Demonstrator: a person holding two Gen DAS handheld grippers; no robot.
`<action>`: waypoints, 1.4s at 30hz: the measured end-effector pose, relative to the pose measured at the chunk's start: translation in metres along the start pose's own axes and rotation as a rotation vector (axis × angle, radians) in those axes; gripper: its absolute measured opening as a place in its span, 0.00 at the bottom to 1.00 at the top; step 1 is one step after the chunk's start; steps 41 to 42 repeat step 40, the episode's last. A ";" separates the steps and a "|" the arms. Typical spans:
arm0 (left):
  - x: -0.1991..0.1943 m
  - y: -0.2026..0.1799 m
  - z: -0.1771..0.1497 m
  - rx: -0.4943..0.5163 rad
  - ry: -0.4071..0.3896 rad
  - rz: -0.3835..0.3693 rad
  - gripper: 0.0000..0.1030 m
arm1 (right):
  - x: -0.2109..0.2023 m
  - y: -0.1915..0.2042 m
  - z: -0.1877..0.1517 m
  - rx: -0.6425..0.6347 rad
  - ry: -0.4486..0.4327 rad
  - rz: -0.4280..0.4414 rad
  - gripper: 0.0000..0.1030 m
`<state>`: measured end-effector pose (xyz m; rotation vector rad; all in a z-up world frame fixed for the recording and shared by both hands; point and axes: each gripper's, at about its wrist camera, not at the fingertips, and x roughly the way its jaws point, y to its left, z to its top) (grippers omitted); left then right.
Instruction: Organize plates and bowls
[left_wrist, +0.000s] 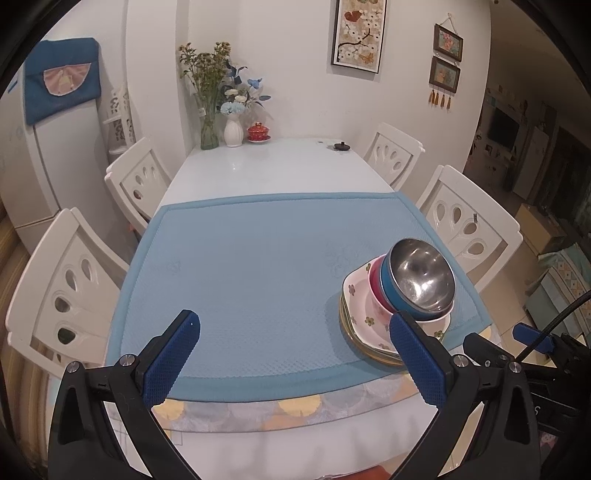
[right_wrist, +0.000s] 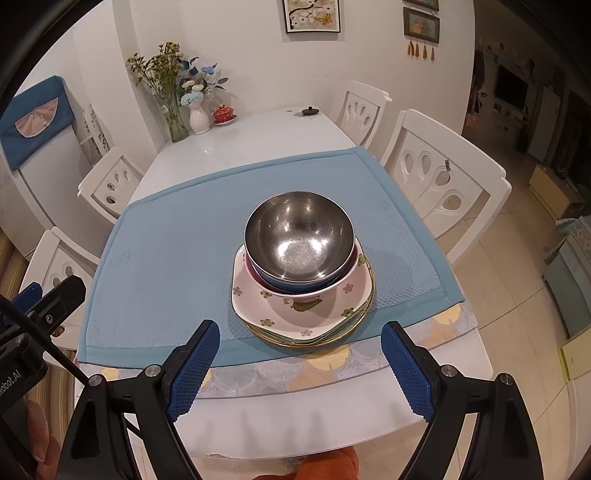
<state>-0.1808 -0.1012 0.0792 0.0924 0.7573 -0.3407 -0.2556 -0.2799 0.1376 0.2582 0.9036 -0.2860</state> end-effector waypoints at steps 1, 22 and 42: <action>-0.001 -0.001 0.001 0.002 0.003 0.002 1.00 | 0.000 0.000 0.001 -0.002 0.001 0.003 0.85; 0.016 -0.030 0.027 -0.066 0.013 0.053 1.00 | 0.019 -0.021 0.052 -0.077 0.030 0.067 0.85; 0.050 -0.039 0.036 -0.071 0.011 0.116 1.00 | 0.045 -0.036 0.070 -0.115 0.073 0.060 0.85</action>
